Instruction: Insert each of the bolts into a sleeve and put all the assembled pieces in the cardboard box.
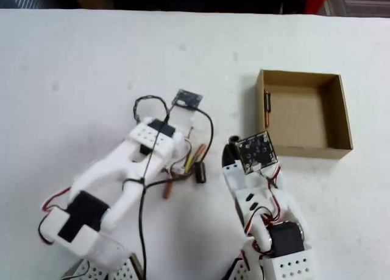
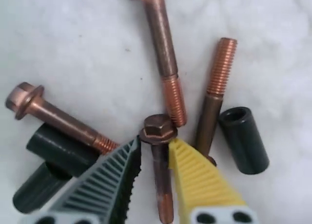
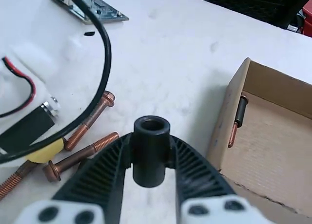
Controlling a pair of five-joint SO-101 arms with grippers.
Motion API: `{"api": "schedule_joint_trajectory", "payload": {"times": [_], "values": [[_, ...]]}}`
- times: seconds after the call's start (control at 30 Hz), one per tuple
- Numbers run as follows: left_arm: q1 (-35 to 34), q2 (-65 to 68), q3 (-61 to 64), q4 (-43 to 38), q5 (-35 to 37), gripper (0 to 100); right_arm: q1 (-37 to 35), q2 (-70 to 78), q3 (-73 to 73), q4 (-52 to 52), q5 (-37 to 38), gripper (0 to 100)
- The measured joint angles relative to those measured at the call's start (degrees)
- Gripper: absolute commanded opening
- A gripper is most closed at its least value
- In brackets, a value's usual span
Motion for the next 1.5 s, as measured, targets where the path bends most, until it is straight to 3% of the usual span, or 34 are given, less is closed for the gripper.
{"api": "schedule_joint_trajectory", "payload": {"times": [0.97,1.13,1.5], "values": [[0.0,3.69,-0.88,-0.18,-0.18,14,0.0,0.0,0.0,0.0,0.62,1.7],[0.26,6.68,-3.96,0.79,-0.18,2,0.0,0.0,0.0,0.0,0.62,1.7],[1.14,7.56,-5.1,0.79,0.09,2,0.0,0.0,0.97,0.0,0.62,1.7]]}}
